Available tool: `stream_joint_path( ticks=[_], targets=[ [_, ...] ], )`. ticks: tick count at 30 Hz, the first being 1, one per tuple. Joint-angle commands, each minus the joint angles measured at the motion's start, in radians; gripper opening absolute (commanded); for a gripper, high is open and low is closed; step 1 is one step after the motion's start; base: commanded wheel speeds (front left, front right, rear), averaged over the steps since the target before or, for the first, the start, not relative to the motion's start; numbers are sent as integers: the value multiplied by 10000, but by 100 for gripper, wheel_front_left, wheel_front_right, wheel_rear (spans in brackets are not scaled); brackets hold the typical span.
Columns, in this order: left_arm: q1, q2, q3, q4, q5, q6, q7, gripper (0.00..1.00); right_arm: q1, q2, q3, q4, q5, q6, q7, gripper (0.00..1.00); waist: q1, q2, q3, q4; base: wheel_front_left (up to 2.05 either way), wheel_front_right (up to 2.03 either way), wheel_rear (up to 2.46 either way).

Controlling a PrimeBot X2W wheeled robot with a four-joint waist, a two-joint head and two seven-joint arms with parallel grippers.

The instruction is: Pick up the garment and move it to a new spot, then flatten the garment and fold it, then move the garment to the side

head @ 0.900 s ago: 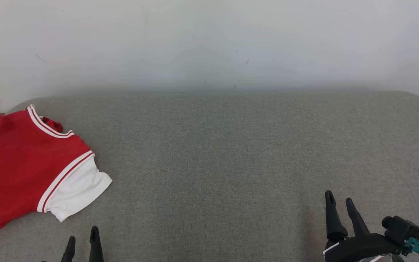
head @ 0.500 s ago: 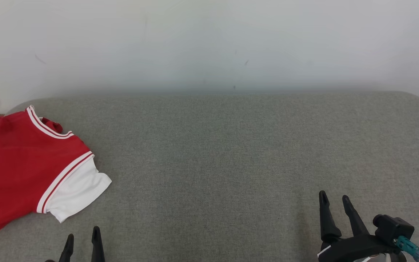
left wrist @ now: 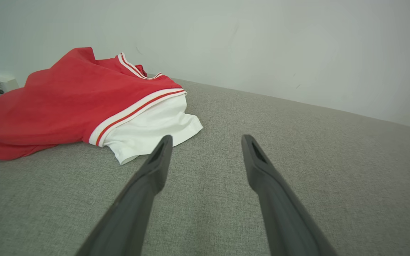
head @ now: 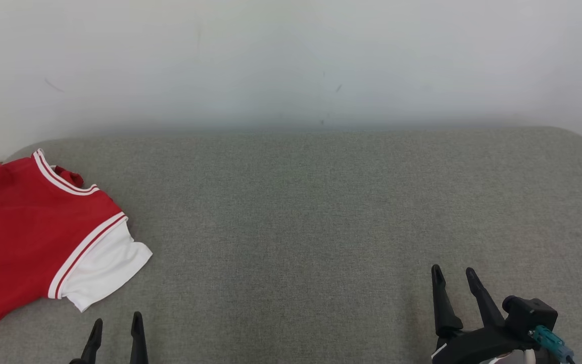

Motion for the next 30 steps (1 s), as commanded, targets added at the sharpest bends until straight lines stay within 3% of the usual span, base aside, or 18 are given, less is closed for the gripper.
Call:
stream_joint_path(
  ticks=[1,30],
  targets=[
    [-5,83,-21,-108,273,59,-124,100,-77,-53,69,10,-249,5,-101,100,0,0,3,-17,0,0,0],
    [293,-375,574,-664,1410,-494,-604,100,-94,-54,349,3,-1153,7,-472,100,0,0,-24,-160,0,0,0]
  ],
)
